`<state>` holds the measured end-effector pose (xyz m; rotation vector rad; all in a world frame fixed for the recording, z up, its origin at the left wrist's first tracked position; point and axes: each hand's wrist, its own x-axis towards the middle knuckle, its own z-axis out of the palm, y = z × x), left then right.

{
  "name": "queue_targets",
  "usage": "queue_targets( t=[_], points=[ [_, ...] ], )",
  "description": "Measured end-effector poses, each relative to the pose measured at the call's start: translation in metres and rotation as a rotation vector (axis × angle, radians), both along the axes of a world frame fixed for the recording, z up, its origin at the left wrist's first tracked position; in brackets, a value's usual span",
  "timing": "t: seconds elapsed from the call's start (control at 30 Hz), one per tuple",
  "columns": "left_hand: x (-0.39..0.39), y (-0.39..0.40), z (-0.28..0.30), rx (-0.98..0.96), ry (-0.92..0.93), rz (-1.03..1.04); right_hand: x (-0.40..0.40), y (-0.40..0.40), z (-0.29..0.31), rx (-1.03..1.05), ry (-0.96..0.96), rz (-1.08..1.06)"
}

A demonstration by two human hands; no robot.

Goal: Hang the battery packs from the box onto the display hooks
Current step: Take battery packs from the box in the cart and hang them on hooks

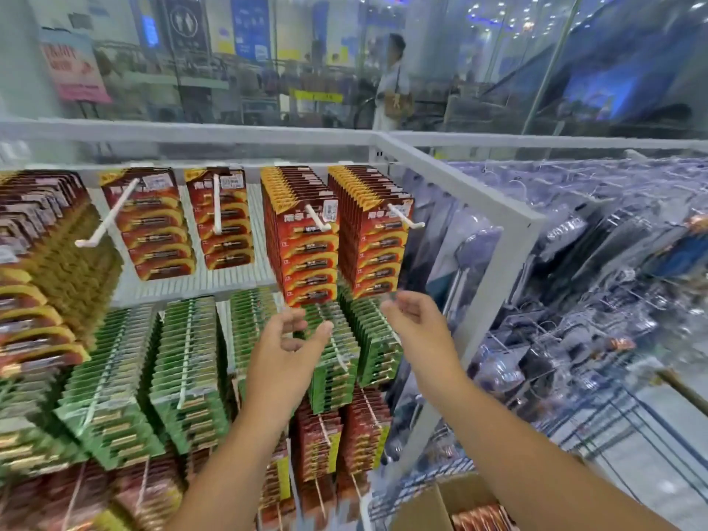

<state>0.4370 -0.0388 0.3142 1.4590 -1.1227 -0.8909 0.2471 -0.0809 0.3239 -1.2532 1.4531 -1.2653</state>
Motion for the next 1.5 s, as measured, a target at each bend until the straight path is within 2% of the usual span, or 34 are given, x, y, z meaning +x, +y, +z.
queue_targets(
  t=[0.27, 0.57, 0.77, 1.0, 1.23, 1.37, 1.5],
  points=[
    [-0.044, 0.012, -0.037, 0.075, 0.015, -0.199, -0.049, 0.065, -0.037, 0.166, 0.015, 0.02],
    [-0.136, 0.026, -0.091, 0.214, 0.007, -0.455, -0.16, 0.136, -0.09, 0.358, 0.044, -0.206],
    [-0.209, 0.035, -0.131, 0.284, -0.056, -0.529, -0.233, 0.15, -0.134, 0.459, 0.098, -0.259],
    [-0.298, 0.044, -0.201, 0.426, -0.214, -0.53, -0.336, 0.142, -0.224, 0.571, 0.251, -0.344],
    [-0.378, 0.055, -0.297, 0.605, -0.376, -0.452, -0.42, 0.131, -0.328, 0.794, 0.355, -0.256],
    [-0.41, 0.065, -0.363, 0.674, -0.471, -0.466, -0.434, 0.126, -0.385, 0.929, 0.389, -0.183],
    [-0.429, 0.071, -0.425, 0.718, -0.573, -0.451, -0.436, 0.121, -0.434, 1.04, 0.551, 0.005]
  ],
)
